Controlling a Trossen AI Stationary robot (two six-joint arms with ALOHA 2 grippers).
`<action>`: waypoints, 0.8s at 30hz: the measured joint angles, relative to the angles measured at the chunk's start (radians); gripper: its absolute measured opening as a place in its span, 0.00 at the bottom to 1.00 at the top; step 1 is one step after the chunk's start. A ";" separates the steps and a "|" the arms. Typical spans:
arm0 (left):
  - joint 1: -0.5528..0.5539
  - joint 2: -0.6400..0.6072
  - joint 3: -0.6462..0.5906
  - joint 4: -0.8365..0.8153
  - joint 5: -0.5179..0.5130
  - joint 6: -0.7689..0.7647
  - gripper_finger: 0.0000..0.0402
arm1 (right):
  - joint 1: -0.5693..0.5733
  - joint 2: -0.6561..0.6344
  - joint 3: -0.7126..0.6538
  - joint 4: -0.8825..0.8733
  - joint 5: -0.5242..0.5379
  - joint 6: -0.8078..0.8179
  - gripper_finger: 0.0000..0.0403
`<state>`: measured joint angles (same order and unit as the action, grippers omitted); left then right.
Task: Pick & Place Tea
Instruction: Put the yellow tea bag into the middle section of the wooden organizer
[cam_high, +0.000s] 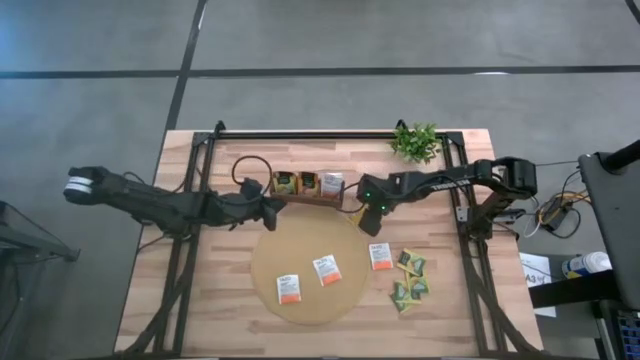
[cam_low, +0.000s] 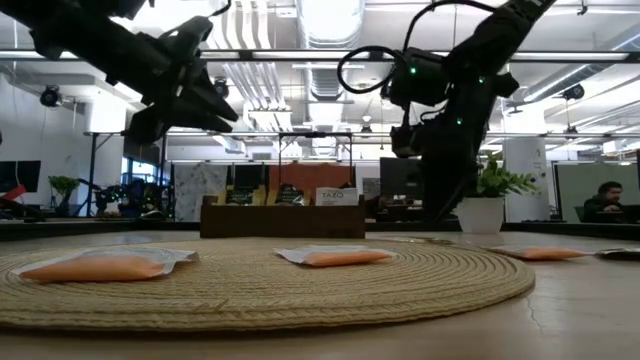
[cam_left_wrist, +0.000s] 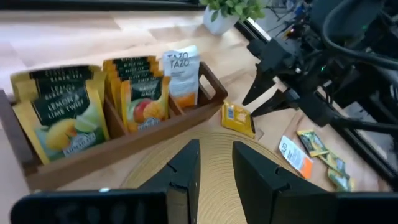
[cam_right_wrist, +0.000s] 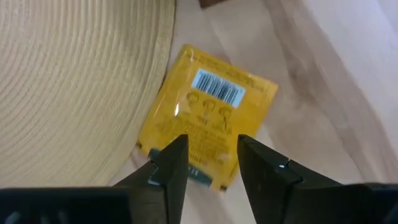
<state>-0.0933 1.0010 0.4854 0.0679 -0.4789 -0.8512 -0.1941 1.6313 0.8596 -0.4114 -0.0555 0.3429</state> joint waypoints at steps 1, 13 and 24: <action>0.000 0.007 0.000 0.005 0.000 -0.021 0.22 | 0.000 0.000 -0.013 0.027 0.008 -0.004 0.33; 0.000 0.032 0.000 0.055 -0.001 -0.094 0.22 | 0.000 -0.002 -0.112 0.086 -0.007 -0.033 0.33; 0.000 0.025 0.000 0.052 -0.010 -0.093 0.22 | 0.000 -0.107 -0.128 0.032 -0.102 -0.088 0.30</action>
<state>-0.0933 1.0265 0.4854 0.1200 -0.4894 -0.9440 -0.1937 1.5244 0.7313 -0.3791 -0.1579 0.2552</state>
